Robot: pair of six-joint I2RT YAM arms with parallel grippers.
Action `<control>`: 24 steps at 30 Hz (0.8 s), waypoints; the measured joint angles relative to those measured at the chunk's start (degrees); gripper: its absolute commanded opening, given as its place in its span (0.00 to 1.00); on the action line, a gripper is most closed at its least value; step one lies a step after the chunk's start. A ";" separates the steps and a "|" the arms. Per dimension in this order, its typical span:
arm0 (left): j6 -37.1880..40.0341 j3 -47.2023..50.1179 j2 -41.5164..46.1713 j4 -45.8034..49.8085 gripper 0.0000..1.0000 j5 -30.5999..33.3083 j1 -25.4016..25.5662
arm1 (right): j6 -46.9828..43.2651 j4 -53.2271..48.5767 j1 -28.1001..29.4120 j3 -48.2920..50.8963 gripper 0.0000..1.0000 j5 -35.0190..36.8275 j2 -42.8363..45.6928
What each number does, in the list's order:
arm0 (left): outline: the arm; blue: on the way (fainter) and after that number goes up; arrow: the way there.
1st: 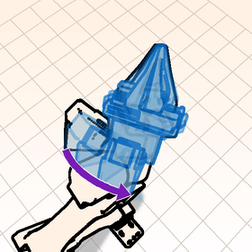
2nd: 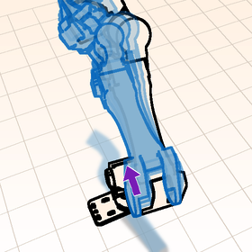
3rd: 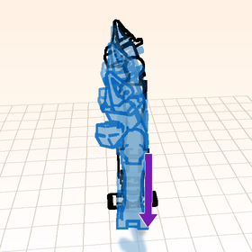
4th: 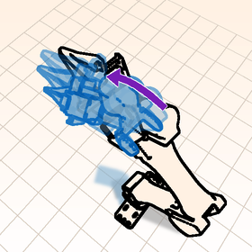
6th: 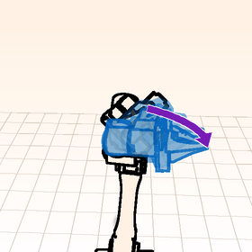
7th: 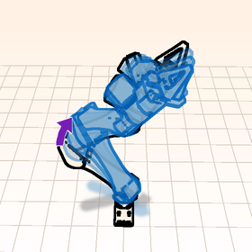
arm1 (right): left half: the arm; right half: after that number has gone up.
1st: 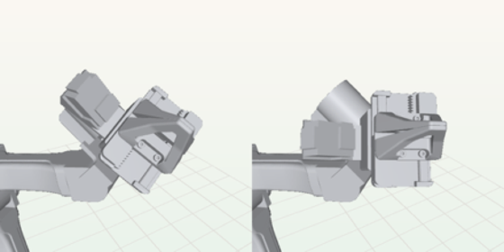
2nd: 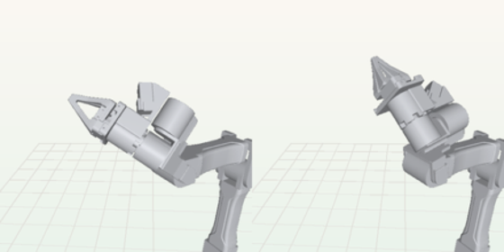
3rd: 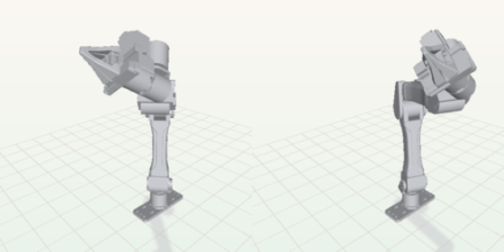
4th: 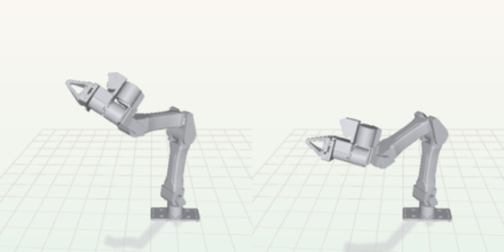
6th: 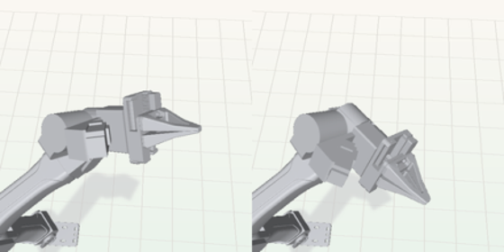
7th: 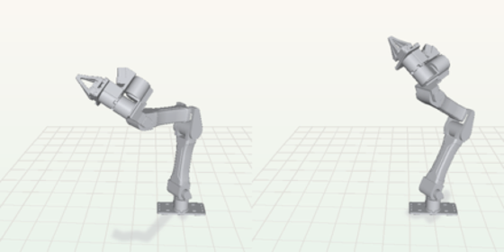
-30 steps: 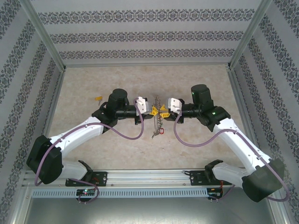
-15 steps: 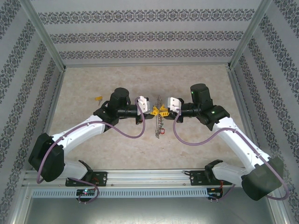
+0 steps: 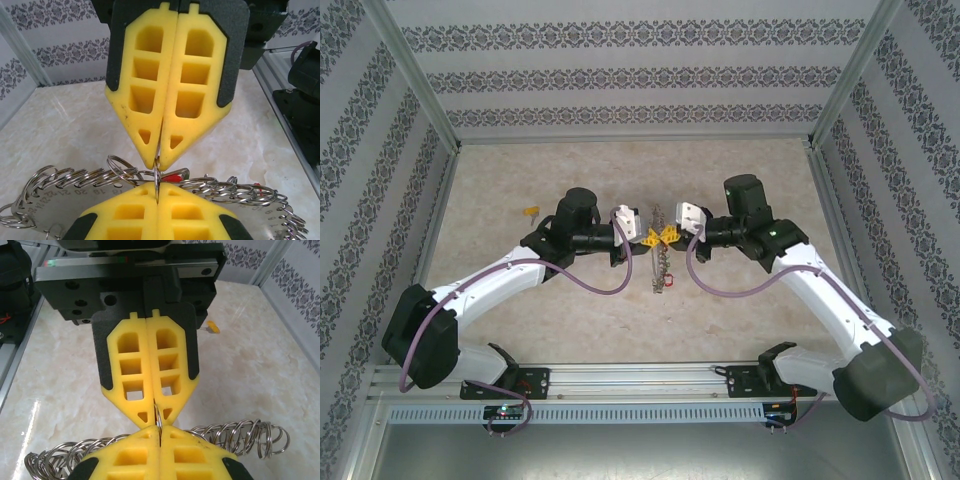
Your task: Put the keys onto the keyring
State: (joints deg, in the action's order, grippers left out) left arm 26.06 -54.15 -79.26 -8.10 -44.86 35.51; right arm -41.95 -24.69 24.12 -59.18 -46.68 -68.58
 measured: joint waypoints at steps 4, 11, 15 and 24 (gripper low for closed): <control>-2.99 -0.85 -0.42 -0.07 0.37 0.72 -0.76 | 4.17 -2.16 0.04 -2.86 0.00 2.78 -3.08; -11.58 1.84 0.96 -4.46 0.50 1.25 -6.25 | 14.40 -3.80 0.02 -3.04 0.00 8.61 -5.16; -14.16 3.80 2.86 -4.79 0.52 1.60 -6.75 | 24.22 -3.72 0.04 -3.10 0.00 12.57 -6.93; -18.93 5.25 5.31 -5.20 0.53 5.42 -6.75 | 49.92 -3.21 1.09 -4.70 0.00 23.52 -10.45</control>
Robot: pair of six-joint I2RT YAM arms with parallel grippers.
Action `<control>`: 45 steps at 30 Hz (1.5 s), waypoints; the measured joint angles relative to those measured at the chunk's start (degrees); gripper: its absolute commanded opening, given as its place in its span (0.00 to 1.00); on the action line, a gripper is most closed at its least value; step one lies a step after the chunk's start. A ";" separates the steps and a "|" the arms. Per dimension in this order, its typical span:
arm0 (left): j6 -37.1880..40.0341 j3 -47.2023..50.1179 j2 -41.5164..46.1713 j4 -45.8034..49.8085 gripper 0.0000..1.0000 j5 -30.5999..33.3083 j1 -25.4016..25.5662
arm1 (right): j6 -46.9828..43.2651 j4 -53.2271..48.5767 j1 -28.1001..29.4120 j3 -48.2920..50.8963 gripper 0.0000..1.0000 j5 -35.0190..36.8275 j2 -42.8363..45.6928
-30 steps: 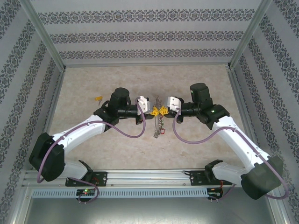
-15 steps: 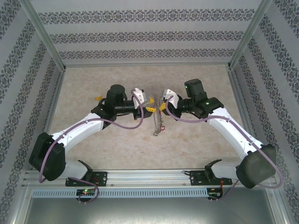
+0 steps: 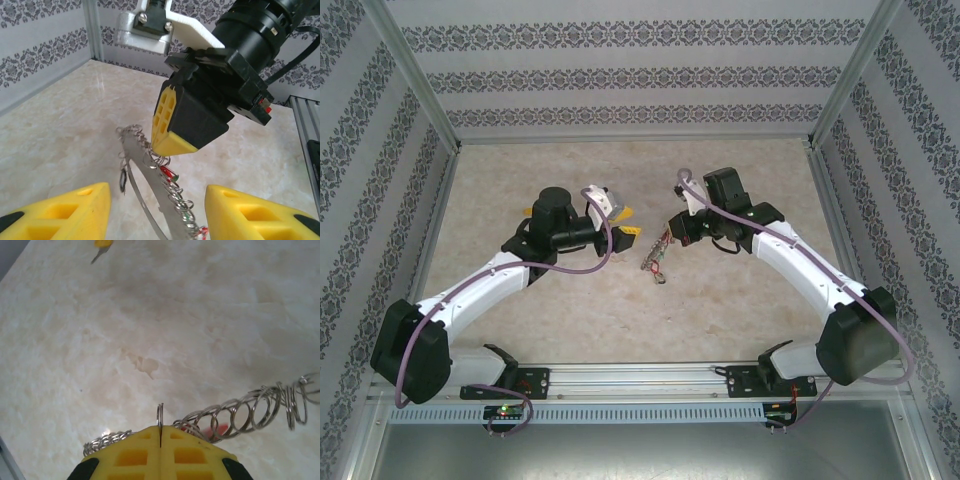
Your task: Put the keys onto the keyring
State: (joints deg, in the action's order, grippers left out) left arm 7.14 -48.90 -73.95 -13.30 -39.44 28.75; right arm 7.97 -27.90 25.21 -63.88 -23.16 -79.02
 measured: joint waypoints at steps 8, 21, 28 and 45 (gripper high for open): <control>1.57 0.35 0.09 2.84 0.53 2.56 0.00 | 24.26 -1.20 0.07 -3.67 0.00 2.25 -2.45; 5.79 -0.33 -1.51 6.51 0.49 5.27 0.20 | 58.01 -1.25 0.07 -3.67 0.00 -3.91 -6.67; 7.76 -0.33 -5.92 6.05 0.48 5.25 1.20 | 63.10 -1.79 0.02 -3.34 0.00 -8.90 -9.40; 10.05 0.07 -15.63 -1.75 0.33 1.88 3.54 | 68.89 1.22 0.02 -1.18 0.00 -14.08 -10.36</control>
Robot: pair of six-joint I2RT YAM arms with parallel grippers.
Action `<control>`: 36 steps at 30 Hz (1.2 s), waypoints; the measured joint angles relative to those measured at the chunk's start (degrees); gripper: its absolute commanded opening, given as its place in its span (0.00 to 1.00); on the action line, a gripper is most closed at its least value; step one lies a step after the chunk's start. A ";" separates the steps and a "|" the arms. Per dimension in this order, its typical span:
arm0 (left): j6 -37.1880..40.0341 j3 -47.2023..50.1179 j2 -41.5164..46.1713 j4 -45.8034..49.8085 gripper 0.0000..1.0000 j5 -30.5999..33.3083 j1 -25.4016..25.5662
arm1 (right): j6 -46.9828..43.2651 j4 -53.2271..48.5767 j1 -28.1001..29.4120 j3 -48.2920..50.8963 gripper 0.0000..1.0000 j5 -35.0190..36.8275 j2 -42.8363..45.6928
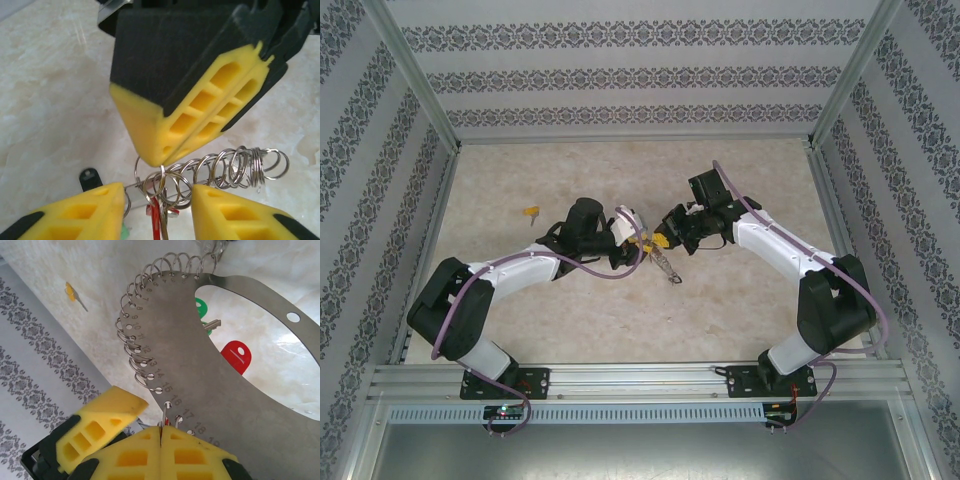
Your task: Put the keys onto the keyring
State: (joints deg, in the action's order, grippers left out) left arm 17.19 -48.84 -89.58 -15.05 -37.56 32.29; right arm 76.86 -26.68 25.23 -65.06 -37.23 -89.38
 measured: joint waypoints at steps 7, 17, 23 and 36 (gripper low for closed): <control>4.37 0.57 0.00 0.04 0.19 -0.76 0.00 | 1.07 0.59 0.00 0.04 0.00 -1.86 -0.37; 10.99 1.38 0.02 1.03 0.16 1.79 0.39 | 3.02 1.29 -0.37 1.18 0.00 -3.17 -0.48; 12.61 2.67 0.02 1.29 0.16 3.89 0.39 | 4.98 2.58 -0.37 1.20 0.00 -4.37 -0.46; 13.07 7.06 1.79 -1.42 0.12 6.16 0.37 | 1.97 3.34 -1.16 1.55 0.04 -4.42 -0.83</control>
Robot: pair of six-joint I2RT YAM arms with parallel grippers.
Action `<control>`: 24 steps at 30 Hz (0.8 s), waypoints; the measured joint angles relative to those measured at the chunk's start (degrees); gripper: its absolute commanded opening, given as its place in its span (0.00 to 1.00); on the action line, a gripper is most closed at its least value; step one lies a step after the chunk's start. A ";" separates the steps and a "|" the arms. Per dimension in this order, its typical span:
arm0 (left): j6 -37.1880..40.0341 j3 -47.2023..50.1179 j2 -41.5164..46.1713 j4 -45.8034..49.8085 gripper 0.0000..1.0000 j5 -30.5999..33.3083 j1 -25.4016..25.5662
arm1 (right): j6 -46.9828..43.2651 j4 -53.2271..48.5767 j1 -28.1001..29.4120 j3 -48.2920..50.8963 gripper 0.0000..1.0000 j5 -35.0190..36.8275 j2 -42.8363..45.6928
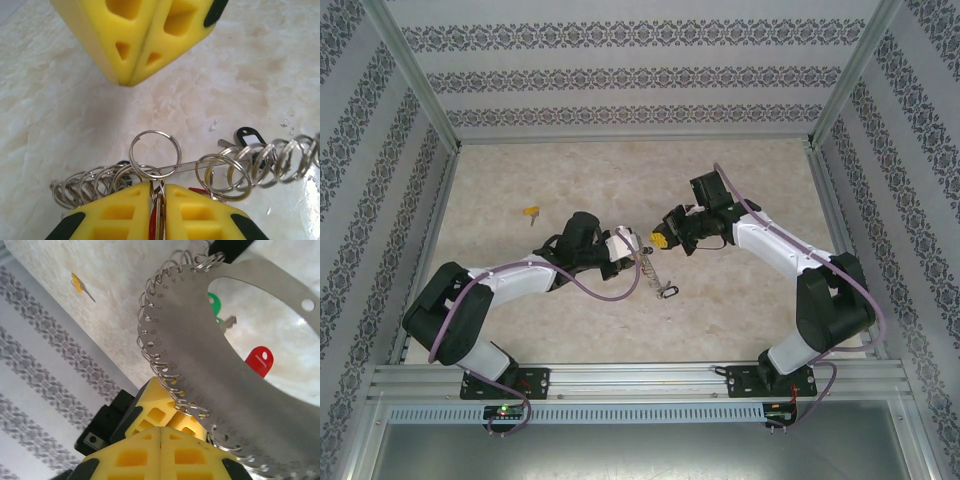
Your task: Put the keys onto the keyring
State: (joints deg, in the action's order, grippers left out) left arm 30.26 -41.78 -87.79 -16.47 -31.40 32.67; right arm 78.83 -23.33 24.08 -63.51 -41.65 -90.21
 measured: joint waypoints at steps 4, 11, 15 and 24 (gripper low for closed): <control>0.00 0.04 -0.02 -0.07 0.10 0.00 0.02 | -11.13 -0.59 -1.40 -1.66 0.18 0.00 -2.19; -0.02 0.28 0.00 -0.11 0.08 -0.13 0.00 | -37.53 -6.16 -1.68 -3.85 0.26 3.91 -3.23; 0.17 0.42 -0.02 -0.11 0.06 -0.90 0.02 | -50.64 -5.95 -0.90 -0.68 0.32 6.51 0.98; 0.15 0.42 -0.02 -0.11 0.05 -1.55 0.02 | -67.06 -6.51 4.33 0.70 0.30 7.93 4.55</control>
State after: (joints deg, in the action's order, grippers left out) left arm 30.41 -41.36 -87.81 -16.58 -32.95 32.69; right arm 11.77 -29.85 28.40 -62.81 -33.71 -85.67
